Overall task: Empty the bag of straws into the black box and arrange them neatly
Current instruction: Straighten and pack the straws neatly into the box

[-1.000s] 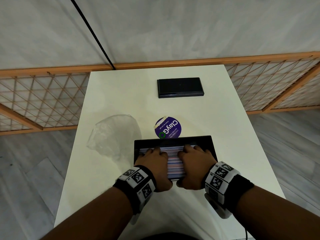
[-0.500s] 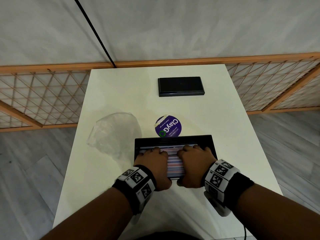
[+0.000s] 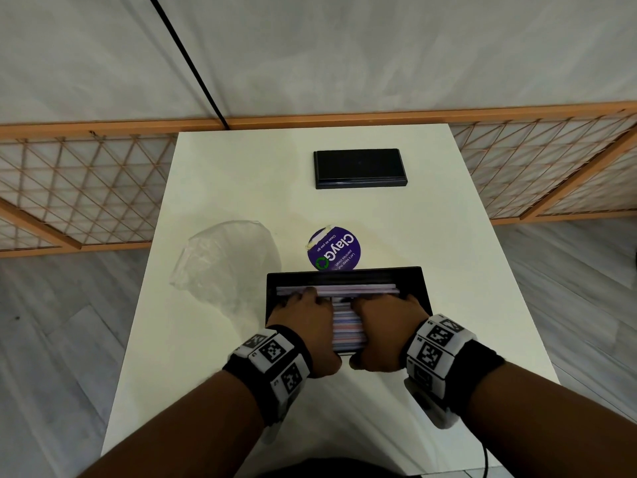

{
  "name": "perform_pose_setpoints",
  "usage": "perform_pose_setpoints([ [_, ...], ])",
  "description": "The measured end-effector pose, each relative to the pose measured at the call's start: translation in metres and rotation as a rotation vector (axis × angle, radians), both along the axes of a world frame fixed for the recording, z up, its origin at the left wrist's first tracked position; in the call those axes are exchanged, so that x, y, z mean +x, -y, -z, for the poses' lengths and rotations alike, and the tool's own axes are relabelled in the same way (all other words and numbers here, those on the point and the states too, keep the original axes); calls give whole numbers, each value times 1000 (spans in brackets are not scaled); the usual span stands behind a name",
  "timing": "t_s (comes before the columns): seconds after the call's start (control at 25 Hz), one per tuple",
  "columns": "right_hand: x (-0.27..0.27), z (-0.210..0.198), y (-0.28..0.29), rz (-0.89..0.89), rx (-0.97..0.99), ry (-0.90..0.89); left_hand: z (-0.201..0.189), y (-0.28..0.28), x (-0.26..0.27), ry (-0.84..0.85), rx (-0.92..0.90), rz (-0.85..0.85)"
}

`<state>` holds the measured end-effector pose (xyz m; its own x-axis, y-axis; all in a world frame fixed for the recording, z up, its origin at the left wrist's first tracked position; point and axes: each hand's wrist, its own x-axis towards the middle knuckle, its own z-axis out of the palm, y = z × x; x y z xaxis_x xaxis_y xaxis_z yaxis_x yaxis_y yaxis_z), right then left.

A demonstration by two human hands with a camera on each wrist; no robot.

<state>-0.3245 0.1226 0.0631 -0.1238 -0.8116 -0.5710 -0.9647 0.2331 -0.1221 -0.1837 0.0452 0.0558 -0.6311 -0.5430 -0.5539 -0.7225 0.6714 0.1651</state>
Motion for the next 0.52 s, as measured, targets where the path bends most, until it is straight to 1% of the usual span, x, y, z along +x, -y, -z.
perform_pose_setpoints([
  [0.12, 1, -2, 2, -24, 3, -42, -1, -1, 0, 7, -15, 24],
  [0.28, 2, -4, 2, -19, -10, -12, 0, 0, 1, -25, -9, 16],
  [0.52, 3, -4, 0, 1, 1, -14, 0, -1, 3, -3, -20, 4],
])
